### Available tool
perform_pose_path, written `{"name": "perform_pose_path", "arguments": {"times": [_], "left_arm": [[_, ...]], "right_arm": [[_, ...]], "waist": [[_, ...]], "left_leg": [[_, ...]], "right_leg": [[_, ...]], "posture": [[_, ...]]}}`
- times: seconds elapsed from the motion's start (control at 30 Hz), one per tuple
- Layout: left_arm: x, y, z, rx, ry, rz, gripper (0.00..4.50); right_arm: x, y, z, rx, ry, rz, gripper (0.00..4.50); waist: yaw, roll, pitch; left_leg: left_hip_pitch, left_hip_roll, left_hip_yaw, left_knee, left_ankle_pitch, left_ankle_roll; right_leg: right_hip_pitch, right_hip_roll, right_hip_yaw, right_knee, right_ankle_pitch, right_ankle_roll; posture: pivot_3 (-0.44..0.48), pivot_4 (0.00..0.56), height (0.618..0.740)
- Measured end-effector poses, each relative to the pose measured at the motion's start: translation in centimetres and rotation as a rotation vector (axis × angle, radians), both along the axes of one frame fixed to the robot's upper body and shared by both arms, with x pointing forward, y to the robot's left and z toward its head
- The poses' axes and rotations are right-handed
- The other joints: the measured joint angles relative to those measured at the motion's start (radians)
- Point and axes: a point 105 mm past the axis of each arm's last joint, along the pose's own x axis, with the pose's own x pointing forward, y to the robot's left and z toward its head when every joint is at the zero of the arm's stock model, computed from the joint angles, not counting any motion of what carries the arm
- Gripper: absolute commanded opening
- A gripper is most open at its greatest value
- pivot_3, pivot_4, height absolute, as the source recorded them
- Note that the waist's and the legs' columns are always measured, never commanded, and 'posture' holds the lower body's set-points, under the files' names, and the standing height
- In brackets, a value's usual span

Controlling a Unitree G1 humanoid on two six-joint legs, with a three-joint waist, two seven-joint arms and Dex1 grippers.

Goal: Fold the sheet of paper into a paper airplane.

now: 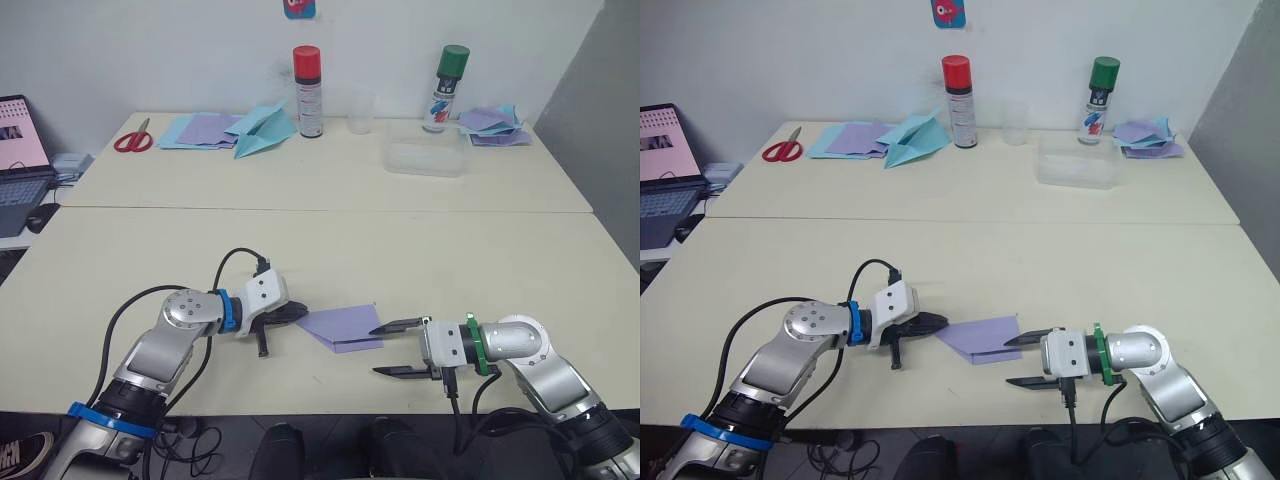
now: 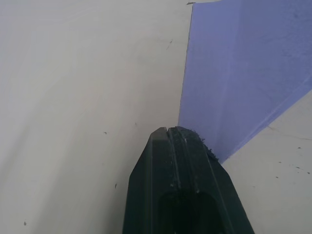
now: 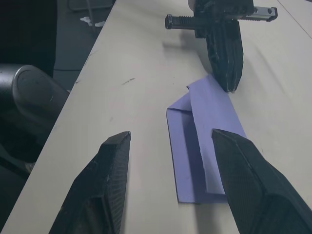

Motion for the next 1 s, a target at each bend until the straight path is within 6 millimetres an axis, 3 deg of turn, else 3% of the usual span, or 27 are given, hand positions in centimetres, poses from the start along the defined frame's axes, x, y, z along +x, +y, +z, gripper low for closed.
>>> {"name": "perform_pose_path", "arguments": {"times": [0.23, 0.3, 0.5, 0.53, 0.63, 0.8, 1.0], "left_arm": [[-0.1, -0.2, 0.0, 0.02, -0.02, -0.075, 0.0], [0.0, -0.3, 0.1, 0.038, -0.041, -0.097, 0.0], [0.0, -0.3, -0.1, 0.034, -0.058, -0.118, 0.0], [0.0, -0.4, -0.1, 0.032, -0.058, -0.118, 0.0], [0.0, -0.4, -0.1, 0.03, -0.061, -0.121, 0.0], [0.1, -0.4, -0.1, 0.026, -0.069, -0.129, 0.0], [0.2, -0.5, -0.1, 0.029, -0.069, -0.145, 0.0]], "right_arm": [[-0.5, -0.6, -0.4, -0.028, 0.038, 0.011, 2.56], [-0.6, -0.6, -0.5, -0.038, 0.079, 0.004, 2.21], [-0.4, -0.4, -1.8, -0.062, 0.264, -0.122, 0.17], [-0.2, -0.2, -1.9, -0.049, 0.282, -0.147, 0.02], [0.4, 0.7, -1.9, 0.0, 0.32, -0.201, 0.02], [1.7, 2.8, -0.2, 0.113, 0.314, -0.223, 0.02], [1.2, 2.2, 1.0, 0.09, 0.135, -0.105, 0.02]], "waist": [[0.001, 0.0, 0.0], [0.001, 0.0, 0.0], [0.001, 0.0, -0.001], [0.001, 0.0, -0.001], [0.001, 0.0, -0.001], [0.002, 0.0, -0.001], [0.003, 0.0, -0.001]], "left_leg": [[0.0, 0.0, 0.0, 0.0, 0.0, 0.0], [0.0, 0.0, 0.0, 0.0, 0.0, 0.0], [0.0, 0.0, 0.0, 0.0, 0.0, 0.0], [0.0, 0.0, 0.0, 0.0, 0.0, 0.0], [0.0, -0.001, 0.0, 0.0, 0.0, 0.0], [0.0, -0.001, 0.0, 0.0, 0.0, 0.0], [-0.001, -0.002, 0.001, 0.0, 0.0, 0.0]], "right_leg": [[0.0, 0.0, 0.0, 0.0, 0.0, 0.0], [0.0, 0.0, 0.0, 0.0, 0.0, 0.0], [0.0, -0.001, 0.0, 0.0, 0.0, 0.0], [0.0, -0.001, 0.0, 0.0, 0.0, 0.0], [0.0, -0.001, 0.0, 0.0, 0.0, 0.0], [0.0, -0.001, 0.0, 0.0, 0.0, 0.001], [0.0, -0.001, 0.0, -0.001, 0.0, 0.001]], "posture": [[0.0, 0.15, 0.74], [0.0, 0.15, 0.74], [0.0, 0.15, 0.74], [0.0, 0.15, 0.74], [0.0, 0.15, 0.74], [0.0, 0.15, 0.74], [0.0, 0.15, 0.74]]}}
